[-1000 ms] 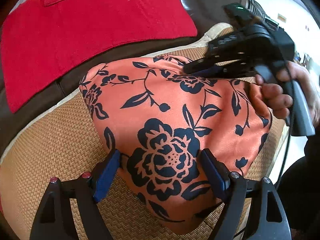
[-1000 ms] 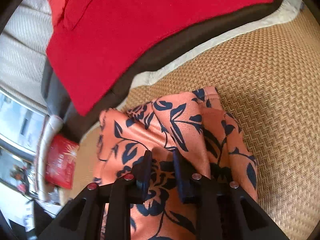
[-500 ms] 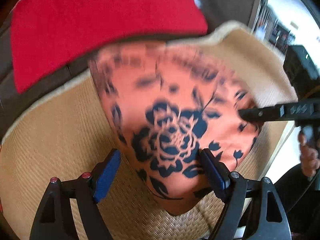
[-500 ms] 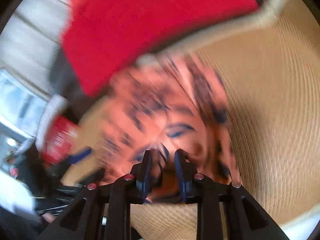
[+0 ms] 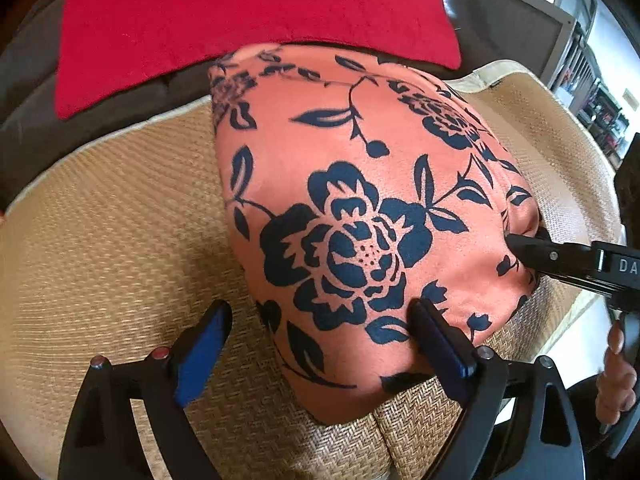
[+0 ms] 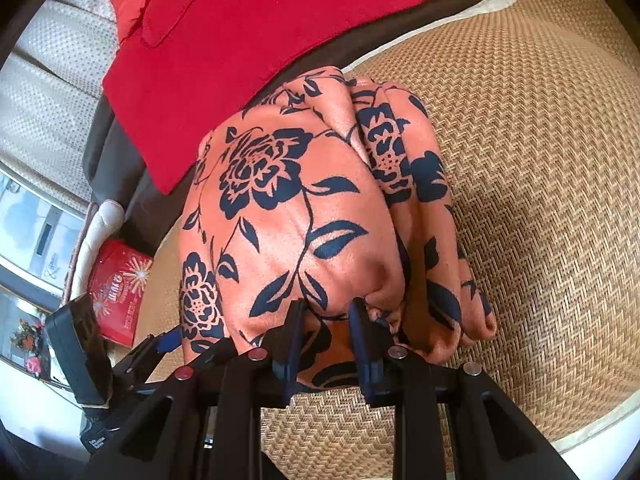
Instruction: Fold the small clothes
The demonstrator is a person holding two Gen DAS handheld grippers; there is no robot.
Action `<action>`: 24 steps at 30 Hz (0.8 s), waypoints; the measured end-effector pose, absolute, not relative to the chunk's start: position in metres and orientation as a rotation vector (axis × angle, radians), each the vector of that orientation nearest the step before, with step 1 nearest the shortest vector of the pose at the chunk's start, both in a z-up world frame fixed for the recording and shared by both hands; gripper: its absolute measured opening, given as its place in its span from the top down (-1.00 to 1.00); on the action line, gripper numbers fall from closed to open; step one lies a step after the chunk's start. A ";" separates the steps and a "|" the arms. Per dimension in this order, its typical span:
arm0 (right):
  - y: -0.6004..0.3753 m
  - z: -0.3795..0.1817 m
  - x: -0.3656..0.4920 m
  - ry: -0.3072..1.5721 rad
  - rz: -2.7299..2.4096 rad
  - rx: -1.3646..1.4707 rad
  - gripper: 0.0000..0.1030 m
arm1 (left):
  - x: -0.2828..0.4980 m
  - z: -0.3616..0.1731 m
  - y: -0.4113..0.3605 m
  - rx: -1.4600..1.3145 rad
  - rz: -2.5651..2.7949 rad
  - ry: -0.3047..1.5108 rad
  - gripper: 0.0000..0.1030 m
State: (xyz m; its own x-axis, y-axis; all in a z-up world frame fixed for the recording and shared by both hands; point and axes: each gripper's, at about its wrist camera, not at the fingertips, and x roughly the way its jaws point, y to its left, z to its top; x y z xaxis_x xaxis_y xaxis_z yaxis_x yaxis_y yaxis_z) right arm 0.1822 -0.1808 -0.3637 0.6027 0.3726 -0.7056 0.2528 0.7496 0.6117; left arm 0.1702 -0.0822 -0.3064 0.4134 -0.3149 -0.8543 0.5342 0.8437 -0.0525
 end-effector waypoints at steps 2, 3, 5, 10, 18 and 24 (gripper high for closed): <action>-0.175 -0.361 0.179 0.940 0.073 0.743 0.47 | 0.164 -0.286 -0.084 0.274 -0.513 0.969 -0.79; -0.177 -0.353 0.174 0.925 0.072 0.721 0.47 | 0.163 -0.277 -0.083 0.284 -0.500 0.940 -0.79; -0.175 -0.335 0.169 0.852 0.078 0.689 0.44 | 0.166 -0.254 -0.083 0.297 -0.475 0.882 -0.79; -0.176 -0.302 0.167 0.652 0.118 0.699 0.44 | 0.190 -0.224 -0.081 0.323 -0.398 0.817 -0.79; -0.184 -0.314 0.188 0.684 0.102 0.776 0.44 | 0.225 -0.267 -0.106 0.343 -0.334 0.905 -0.79; -0.183 -0.354 0.202 0.860 0.107 0.849 0.48 | 0.231 -0.294 -0.109 0.357 -0.271 0.953 -0.89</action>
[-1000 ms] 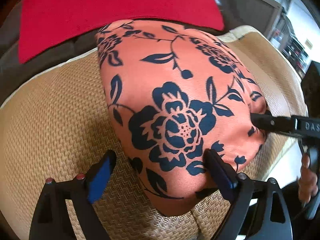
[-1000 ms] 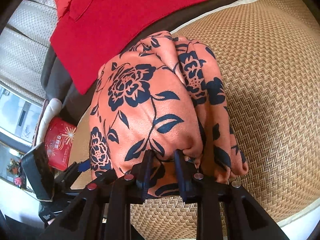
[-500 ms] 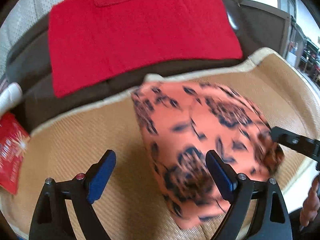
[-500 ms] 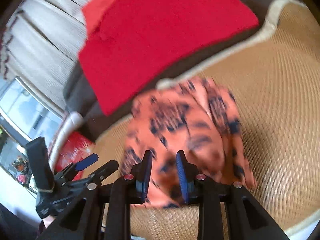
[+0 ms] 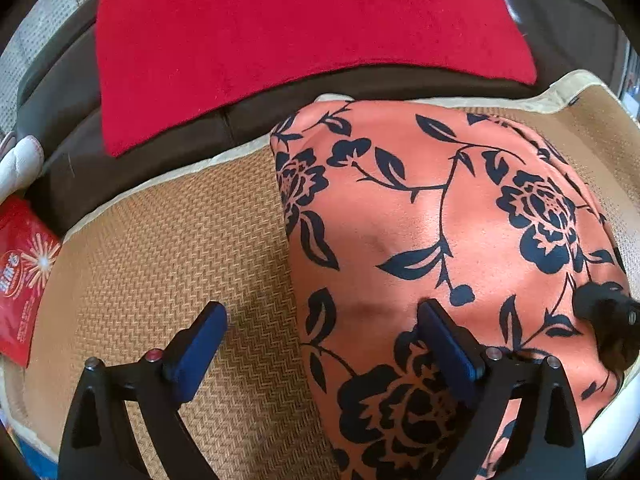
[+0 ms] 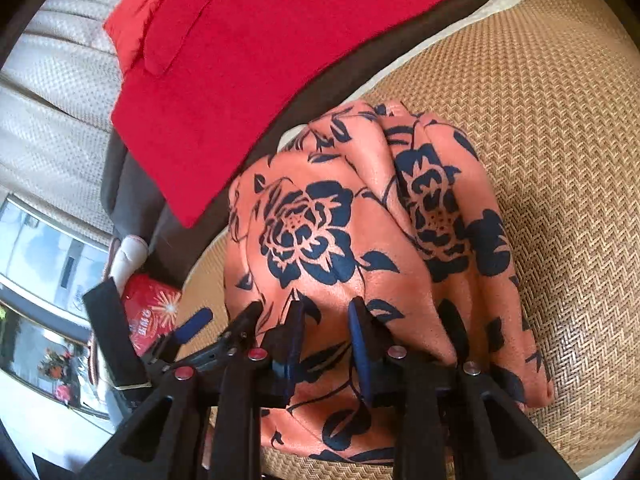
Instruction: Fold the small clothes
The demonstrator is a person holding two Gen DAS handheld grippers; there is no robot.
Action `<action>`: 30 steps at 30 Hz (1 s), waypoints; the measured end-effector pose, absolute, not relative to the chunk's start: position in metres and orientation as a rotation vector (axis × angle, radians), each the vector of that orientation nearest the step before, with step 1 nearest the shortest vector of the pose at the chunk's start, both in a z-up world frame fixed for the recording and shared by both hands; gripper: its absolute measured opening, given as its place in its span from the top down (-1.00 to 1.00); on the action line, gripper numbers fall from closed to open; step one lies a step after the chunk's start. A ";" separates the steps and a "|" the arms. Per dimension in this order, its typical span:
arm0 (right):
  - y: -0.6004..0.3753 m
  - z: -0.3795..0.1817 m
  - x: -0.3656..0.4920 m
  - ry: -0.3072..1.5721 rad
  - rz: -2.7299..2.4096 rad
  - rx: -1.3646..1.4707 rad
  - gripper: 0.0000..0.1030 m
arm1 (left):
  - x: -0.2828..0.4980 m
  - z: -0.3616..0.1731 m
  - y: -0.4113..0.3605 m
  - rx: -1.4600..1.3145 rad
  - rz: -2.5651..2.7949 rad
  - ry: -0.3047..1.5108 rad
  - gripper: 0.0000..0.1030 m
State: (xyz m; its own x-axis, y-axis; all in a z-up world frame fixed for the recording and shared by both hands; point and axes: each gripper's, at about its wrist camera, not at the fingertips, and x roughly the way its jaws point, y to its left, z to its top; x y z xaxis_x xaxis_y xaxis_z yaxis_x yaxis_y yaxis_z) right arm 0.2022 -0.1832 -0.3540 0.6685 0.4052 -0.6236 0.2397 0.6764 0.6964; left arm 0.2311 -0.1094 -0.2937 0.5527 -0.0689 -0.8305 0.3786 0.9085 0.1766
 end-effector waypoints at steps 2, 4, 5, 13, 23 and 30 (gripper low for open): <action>-0.181 -0.353 0.200 0.860 0.108 0.817 0.47 | 0.231 -0.287 -0.116 0.413 -0.272 0.967 -0.87; -0.181 -0.351 0.197 0.855 0.111 0.812 0.48 | 0.225 -0.274 -0.116 0.416 -0.290 0.969 -0.86; -0.180 -0.347 0.193 0.848 0.108 0.817 0.47 | 0.217 -0.264 -0.111 0.392 -0.314 0.953 -0.86; -0.179 -0.312 0.159 0.676 0.091 0.771 0.44 | 0.164 -0.235 -0.072 0.328 -0.352 0.872 -0.86; -0.166 -0.340 0.190 0.865 0.039 0.815 0.47 | 0.181 -0.275 -0.065 0.340 -0.354 0.973 -0.88; -0.195 -0.292 0.216 0.769 0.037 0.818 0.44 | 0.222 -0.239 -0.076 0.334 -0.324 0.872 -0.88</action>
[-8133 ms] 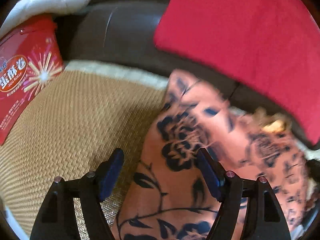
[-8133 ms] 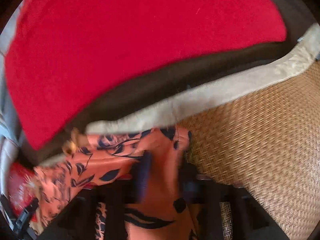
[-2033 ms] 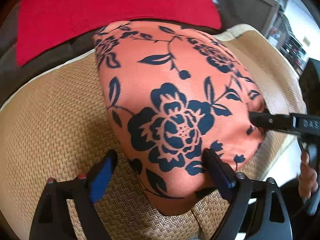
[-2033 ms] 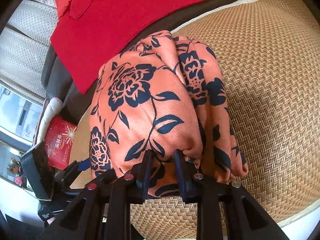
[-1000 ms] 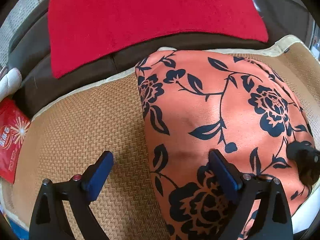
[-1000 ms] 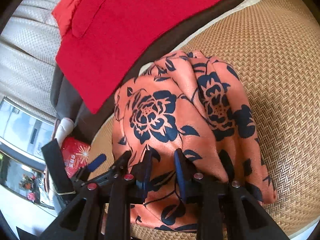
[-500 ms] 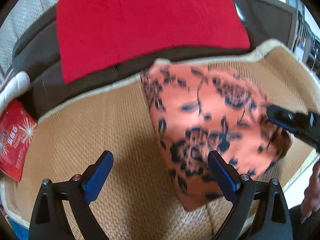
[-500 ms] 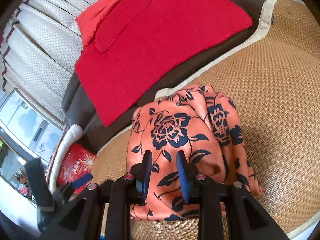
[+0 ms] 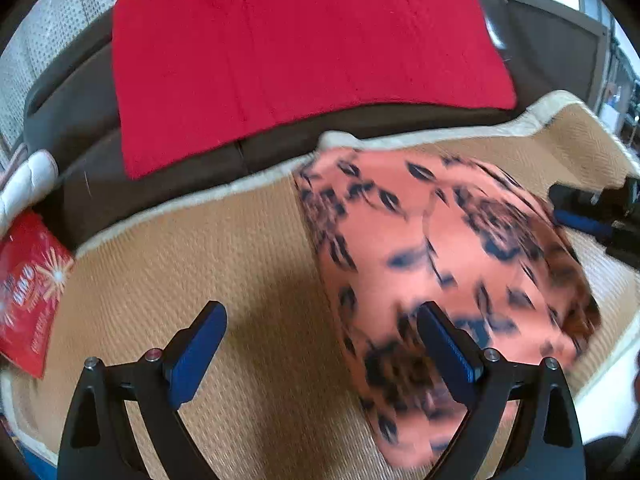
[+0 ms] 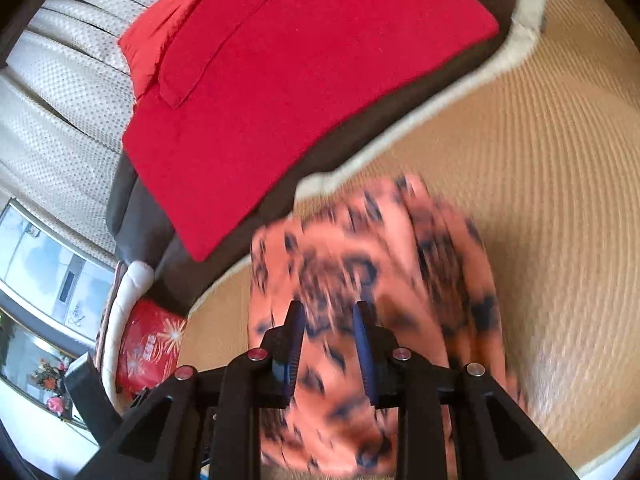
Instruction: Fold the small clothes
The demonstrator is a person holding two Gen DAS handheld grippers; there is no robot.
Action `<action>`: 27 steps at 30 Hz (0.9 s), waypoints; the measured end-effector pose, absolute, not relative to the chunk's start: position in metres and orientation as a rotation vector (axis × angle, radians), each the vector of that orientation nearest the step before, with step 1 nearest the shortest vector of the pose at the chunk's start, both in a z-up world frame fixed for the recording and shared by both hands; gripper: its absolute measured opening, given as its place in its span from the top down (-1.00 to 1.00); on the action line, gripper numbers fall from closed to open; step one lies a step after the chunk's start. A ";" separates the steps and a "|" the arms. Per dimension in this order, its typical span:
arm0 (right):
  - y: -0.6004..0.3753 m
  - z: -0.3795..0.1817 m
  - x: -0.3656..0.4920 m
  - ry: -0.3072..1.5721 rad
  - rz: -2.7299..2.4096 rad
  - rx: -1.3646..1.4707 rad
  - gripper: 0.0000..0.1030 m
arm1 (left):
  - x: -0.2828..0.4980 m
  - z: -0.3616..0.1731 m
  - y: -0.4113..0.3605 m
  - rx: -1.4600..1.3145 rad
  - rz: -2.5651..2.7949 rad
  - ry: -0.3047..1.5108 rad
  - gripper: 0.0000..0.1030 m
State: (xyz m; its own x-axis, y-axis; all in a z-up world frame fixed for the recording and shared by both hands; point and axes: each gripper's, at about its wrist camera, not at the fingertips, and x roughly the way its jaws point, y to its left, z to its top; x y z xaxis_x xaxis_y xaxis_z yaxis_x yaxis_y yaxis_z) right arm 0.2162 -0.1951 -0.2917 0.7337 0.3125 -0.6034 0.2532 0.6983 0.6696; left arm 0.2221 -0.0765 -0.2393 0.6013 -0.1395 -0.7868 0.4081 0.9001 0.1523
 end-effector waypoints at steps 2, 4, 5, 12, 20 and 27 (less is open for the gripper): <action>-0.204 -0.284 0.236 0.773 0.027 0.811 0.44 | 0.243 -0.241 -0.086 0.339 -0.309 0.870 -0.88; -0.211 -0.285 0.254 0.784 0.019 0.817 0.44 | 0.266 -0.247 -0.093 0.338 -0.292 0.878 -0.88; -0.214 -0.288 0.263 0.797 0.016 0.822 0.44 | 0.273 -0.250 -0.097 0.336 -0.292 0.881 -0.88; -0.219 -0.345 0.304 0.893 0.002 0.857 0.47 | 0.297 -0.290 -0.113 0.375 -0.274 0.921 -0.89; -0.208 -0.343 0.290 0.848 0.009 0.838 0.47 | 0.289 -0.275 -0.116 0.402 -0.281 0.925 -0.83; -0.193 -0.304 0.222 0.767 -0.009 0.789 0.44 | 0.230 -0.244 -0.090 0.382 -0.330 0.819 -0.85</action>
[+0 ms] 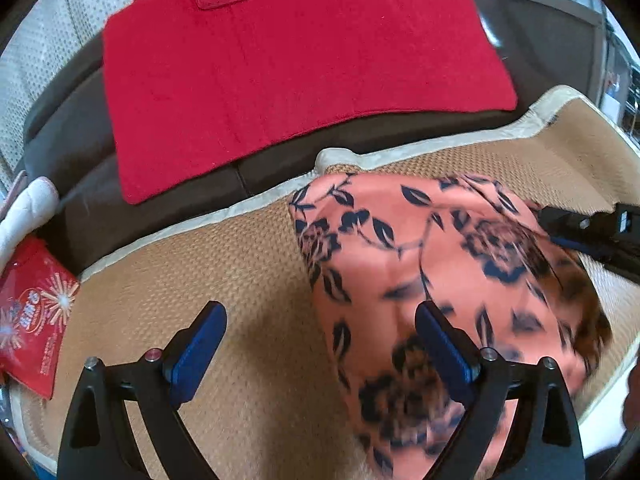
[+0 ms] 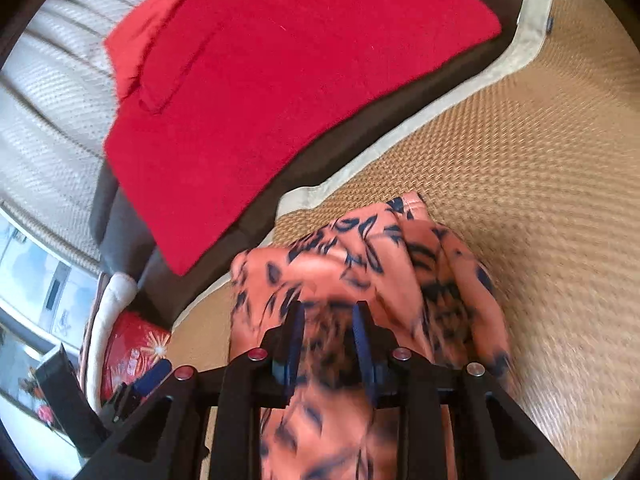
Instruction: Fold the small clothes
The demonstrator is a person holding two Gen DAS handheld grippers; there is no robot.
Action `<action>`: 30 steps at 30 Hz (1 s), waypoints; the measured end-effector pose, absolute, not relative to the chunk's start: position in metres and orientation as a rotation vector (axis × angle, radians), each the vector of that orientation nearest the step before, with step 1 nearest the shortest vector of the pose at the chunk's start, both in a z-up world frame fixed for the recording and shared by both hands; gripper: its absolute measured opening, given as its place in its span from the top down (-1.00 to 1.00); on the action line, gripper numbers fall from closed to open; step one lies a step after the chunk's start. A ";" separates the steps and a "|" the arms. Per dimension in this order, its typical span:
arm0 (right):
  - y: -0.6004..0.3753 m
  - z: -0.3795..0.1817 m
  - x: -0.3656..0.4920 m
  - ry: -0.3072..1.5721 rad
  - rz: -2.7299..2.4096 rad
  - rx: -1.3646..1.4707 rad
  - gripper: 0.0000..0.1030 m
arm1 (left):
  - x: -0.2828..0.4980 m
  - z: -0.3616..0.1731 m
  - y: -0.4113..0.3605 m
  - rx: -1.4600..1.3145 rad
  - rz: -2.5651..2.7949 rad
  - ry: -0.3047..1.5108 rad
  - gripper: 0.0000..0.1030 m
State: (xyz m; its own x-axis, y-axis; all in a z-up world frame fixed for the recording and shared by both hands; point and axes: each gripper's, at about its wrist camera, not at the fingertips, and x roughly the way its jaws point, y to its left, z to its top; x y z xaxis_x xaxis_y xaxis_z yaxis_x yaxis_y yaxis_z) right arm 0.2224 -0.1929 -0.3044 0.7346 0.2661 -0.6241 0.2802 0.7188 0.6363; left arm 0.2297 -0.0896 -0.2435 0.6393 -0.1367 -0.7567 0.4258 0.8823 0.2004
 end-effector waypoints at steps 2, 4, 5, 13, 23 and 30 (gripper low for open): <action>-0.190 -0.296 0.199 0.753 -0.030 0.773 0.44 | 0.221 -0.250 -0.085 0.390 -0.327 0.832 -0.85; -0.189 -0.297 0.185 0.762 -0.038 0.779 0.44 | 0.218 -0.266 -0.086 0.398 -0.328 0.887 -0.85; -0.189 -0.304 0.181 0.784 -0.049 0.796 0.44 | 0.220 -0.276 -0.088 0.405 -0.315 0.909 -0.85; -0.190 -0.315 0.172 0.866 -0.016 0.834 0.43 | 0.221 -0.261 -0.099 0.445 -0.285 0.905 -0.88; -0.186 -0.197 0.108 0.532 0.006 0.698 0.42 | 0.167 -0.147 -0.068 0.331 -0.265 0.660 -0.88; -0.161 -0.093 0.055 0.197 -0.017 0.543 -0.58 | 0.136 -0.071 -0.035 0.235 -0.203 0.473 -0.89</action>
State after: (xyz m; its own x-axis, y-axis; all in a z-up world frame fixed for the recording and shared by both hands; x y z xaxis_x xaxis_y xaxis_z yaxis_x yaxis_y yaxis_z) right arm 0.0553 -0.1612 -0.0926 0.9809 0.0363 -0.1909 0.0679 0.8563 0.5120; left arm 0.1358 -0.0350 -0.0706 0.8712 -0.1379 -0.4711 0.2460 0.9532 0.1760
